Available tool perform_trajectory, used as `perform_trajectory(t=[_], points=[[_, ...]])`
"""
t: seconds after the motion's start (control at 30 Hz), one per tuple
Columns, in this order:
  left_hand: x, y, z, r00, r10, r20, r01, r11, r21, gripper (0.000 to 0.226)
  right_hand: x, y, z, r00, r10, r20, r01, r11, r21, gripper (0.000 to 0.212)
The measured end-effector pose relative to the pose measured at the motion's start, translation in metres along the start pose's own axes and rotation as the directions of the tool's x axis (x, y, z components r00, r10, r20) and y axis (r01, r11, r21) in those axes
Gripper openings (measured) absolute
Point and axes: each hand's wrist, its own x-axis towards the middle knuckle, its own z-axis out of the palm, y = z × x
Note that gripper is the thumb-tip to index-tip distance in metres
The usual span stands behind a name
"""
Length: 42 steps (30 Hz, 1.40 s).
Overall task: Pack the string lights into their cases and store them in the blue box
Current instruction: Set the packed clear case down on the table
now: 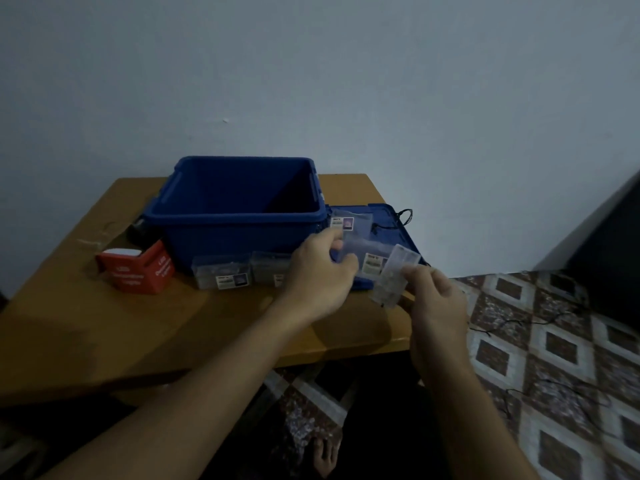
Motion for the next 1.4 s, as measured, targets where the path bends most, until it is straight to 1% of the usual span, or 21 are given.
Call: perform_trajectory(t=[0.1, 0.2, 0.3, 0.33, 0.4, 0.47, 0.57, 0.63, 0.77, 0.87, 0.93, 1.03, 1.2, 1.3, 1.4], points=[[-0.021, -0.021, -0.009, 0.996, -0.013, -0.086, 0.012, 1.000, -0.016, 0.042, -0.011, 0.005, 0.007, 0.995, -0.057, 0.083, 0.060, 0.998, -0.029, 0.020], [-0.037, -0.041, -0.018, 0.982, -0.048, -0.181, 0.027, 0.993, -0.116, 0.023, -0.024, 0.016, 0.017, 0.975, -0.061, 0.216, 0.077, 0.995, -0.068, 0.019], [-0.049, -0.063, -0.026, 0.973, -0.077, -0.219, 0.030, 0.978, -0.207, 0.012, -0.034, 0.025, 0.025, 0.950, -0.079, 0.303, 0.115, 0.988, -0.102, 0.021], [-0.051, -0.071, -0.030, 0.969, -0.057, -0.239, 0.009, 0.980, -0.198, 0.011, -0.036, 0.026, 0.027, 0.941, -0.084, 0.328, 0.127, 0.986, -0.111, 0.019], [-0.056, -0.086, -0.036, 0.963, -0.009, -0.268, -0.037, 0.986, -0.165, 0.018, -0.039, 0.028, 0.031, 0.925, -0.087, 0.371, 0.145, 0.981, -0.130, 0.017], [-0.060, -0.098, -0.044, 0.968, 0.035, -0.250, -0.069, 0.989, -0.129, 0.028, -0.039, 0.030, 0.034, 0.908, -0.077, 0.411, 0.154, 0.975, -0.158, 0.017], [-0.064, -0.110, -0.052, 0.974, 0.111, -0.196, -0.126, 0.990, -0.067, 0.037, -0.037, 0.032, 0.034, 0.885, -0.040, 0.464, 0.158, 0.963, -0.218, 0.014], [-0.064, -0.117, -0.054, 0.971, 0.150, -0.184, -0.160, 0.986, -0.039, 0.041, -0.032, 0.029, 0.034, 0.876, -0.033, 0.482, 0.172, 0.953, -0.249, 0.012], [-0.059, -0.122, -0.054, 0.961, 0.204, -0.186, -0.207, 0.978, 0.005, 0.041, -0.019, 0.014, 0.036, 0.860, -0.098, 0.501, 0.256, 0.932, -0.257, 0.016], [-0.057, -0.126, -0.053, 0.945, 0.251, -0.208, -0.248, 0.968, 0.045, 0.036, -0.011, 0.001, 0.039, 0.830, -0.173, 0.531, 0.354, 0.899, -0.259, 0.012], [-0.057, -0.129, -0.054, 0.949, 0.239, -0.205, -0.241, 0.970, 0.013, 0.036, -0.008, -0.007, 0.043, 0.802, -0.192, 0.565, 0.395, 0.880, -0.262, 0.011], [-0.059, -0.129, -0.055, 0.967, 0.189, -0.170, -0.200, 0.978, -0.054, 0.039, -0.006, -0.012, 0.050, 0.760, -0.175, 0.626, 0.443, 0.845, -0.301, 0.013], [-0.061, -0.127, -0.058, 0.983, 0.137, -0.123, -0.149, 0.985, -0.092, 0.043, -0.003, -0.008, 0.063, 0.731, -0.214, 0.648, 0.553, 0.741, -0.380, 0.017], [-0.060, -0.128, -0.058, 0.984, 0.136, -0.114, -0.149, 0.983, -0.110, 0.043, -0.004, -0.007, 0.068, 0.708, -0.242, 0.664, 0.608, 0.687, -0.398, 0.015], [-0.061, -0.128, -0.057, 0.979, 0.164, -0.124, -0.180, 0.974, -0.134, 0.041, -0.005, -0.007, 0.069, 0.664, -0.269, 0.697, 0.674, 0.620, -0.402, 0.009]])
